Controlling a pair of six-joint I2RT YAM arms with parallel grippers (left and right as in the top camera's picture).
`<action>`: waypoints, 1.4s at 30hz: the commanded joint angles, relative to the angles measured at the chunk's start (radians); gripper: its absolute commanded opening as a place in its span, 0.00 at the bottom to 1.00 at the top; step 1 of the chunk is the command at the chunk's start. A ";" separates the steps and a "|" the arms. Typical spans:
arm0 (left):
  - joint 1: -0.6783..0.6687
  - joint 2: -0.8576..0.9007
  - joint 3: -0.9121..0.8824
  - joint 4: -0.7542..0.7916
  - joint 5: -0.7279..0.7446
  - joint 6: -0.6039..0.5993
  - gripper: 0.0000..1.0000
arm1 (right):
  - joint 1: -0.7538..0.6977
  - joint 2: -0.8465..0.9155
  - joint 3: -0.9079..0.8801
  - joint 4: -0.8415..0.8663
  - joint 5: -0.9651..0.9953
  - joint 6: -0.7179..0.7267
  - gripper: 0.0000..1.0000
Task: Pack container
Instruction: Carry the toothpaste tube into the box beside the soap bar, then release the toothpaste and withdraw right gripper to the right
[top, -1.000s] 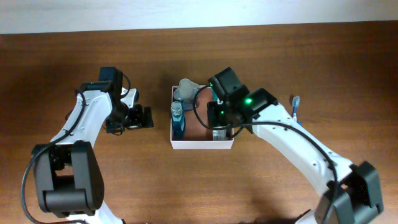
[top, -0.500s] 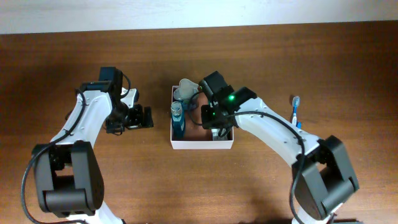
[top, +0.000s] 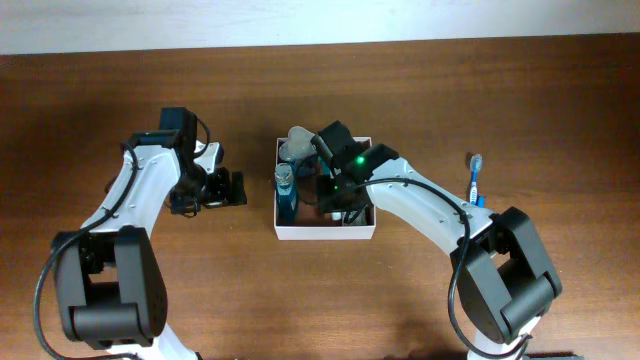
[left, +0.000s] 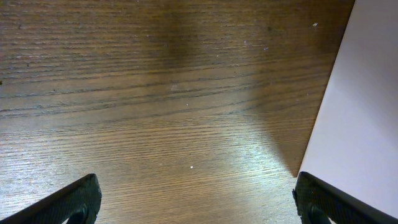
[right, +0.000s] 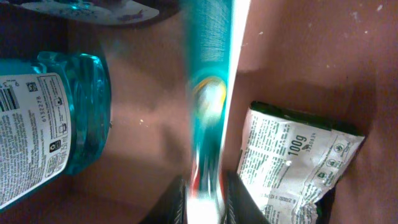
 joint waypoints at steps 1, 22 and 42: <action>0.004 -0.004 -0.004 -0.001 0.000 -0.003 0.99 | 0.008 0.007 0.012 0.002 -0.003 0.000 0.20; 0.004 -0.004 -0.004 -0.001 0.000 -0.003 0.99 | -0.105 -0.208 0.126 -0.209 -0.002 -0.058 0.20; 0.004 -0.004 -0.004 -0.001 0.000 -0.003 0.99 | -0.454 -0.307 0.051 -0.398 0.222 -0.129 0.26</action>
